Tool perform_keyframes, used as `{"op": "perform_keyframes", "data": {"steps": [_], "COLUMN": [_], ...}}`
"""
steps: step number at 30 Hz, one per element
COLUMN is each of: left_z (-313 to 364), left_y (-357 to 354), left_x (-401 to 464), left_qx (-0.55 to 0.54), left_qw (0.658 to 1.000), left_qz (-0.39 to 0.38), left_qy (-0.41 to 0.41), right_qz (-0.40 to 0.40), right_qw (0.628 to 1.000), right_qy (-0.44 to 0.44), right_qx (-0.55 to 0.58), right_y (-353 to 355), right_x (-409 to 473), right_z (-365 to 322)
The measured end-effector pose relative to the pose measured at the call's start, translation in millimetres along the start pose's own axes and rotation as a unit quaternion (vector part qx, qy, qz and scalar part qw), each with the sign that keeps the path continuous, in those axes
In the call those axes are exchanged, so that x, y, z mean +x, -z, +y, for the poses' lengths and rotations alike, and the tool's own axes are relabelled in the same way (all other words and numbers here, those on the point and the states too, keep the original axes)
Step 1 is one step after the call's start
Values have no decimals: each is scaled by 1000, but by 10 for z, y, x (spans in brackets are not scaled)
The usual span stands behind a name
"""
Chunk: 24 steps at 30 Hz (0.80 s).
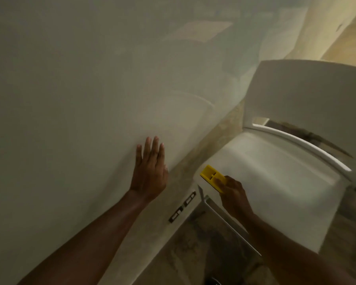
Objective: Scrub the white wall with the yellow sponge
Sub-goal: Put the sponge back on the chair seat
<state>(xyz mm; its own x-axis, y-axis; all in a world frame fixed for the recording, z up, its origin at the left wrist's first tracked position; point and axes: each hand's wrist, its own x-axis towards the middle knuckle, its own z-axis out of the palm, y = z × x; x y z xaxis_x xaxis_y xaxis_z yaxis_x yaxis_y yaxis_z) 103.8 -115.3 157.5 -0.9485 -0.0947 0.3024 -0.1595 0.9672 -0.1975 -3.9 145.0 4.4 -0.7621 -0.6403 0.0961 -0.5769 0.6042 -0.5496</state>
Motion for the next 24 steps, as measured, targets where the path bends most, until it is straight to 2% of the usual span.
{"op": "perform_keyframes", "data": {"steps": [5,11,19,24], "left_z": [533,1090,1275,1279], "left_y": [-490,-996,-1379,-1343], "left_x": [143,290,266,195], "left_qx": [-93,-161,-181,-185], "left_qw": [989,969,956,959], "left_qz": [-114,-180,-227,-210], "left_qy": [-12,-54,-52,-52], "right_qz": [-24,-46,-101,-155], "right_qw": [996,989,979,975], "right_qy": [-55,-118,-163,-147], "right_qx": [-62,-82,-68,-56], "right_y": [65,82,58,-10], "right_x": [-52,9,253,233], "right_z": [332,658,864,985]}}
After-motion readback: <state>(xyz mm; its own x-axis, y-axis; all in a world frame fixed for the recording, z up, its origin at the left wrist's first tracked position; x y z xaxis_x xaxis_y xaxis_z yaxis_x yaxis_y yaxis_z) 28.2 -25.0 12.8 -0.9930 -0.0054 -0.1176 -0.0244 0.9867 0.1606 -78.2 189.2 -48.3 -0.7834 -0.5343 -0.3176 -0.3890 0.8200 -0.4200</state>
